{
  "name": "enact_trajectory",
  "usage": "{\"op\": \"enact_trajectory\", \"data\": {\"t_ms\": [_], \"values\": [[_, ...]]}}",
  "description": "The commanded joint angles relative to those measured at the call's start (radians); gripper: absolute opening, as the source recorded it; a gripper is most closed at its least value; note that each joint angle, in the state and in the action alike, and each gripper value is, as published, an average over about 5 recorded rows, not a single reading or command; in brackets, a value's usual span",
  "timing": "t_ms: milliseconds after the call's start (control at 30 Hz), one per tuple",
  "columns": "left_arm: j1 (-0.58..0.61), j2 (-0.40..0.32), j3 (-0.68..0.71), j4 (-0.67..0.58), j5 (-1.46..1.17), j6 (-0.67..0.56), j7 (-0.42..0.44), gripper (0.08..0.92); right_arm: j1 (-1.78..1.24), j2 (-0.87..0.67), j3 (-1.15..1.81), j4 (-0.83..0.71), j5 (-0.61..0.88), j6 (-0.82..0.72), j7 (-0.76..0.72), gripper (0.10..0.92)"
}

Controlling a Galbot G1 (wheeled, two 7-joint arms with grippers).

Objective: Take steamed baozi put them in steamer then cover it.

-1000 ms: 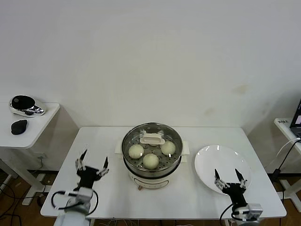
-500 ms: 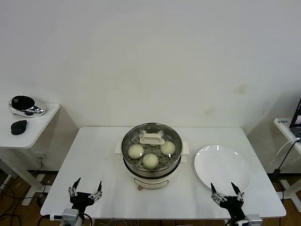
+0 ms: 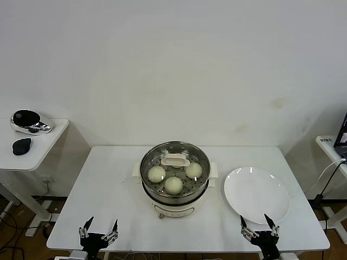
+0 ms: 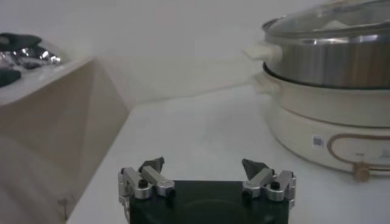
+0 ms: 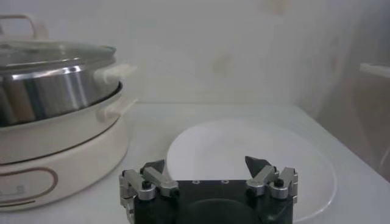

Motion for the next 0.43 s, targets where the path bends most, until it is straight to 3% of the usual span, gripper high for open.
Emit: {"op": "enact_trajectory", "data": {"t_ms": [33,433], "values": [[0.016,0.01,-0.014,-0.003,-0.02,0.007,0.003,0.823,-0.016,0.012,-0.008,0.015,-0.065,0.023,-0.013,0.823],[0.012,0.012,-0.015,-0.015,-0.021,0.008,0.012,0.823,-0.006,0.021,-0.007,0.005,-0.083,0.021,-0.026,0.822]]}}
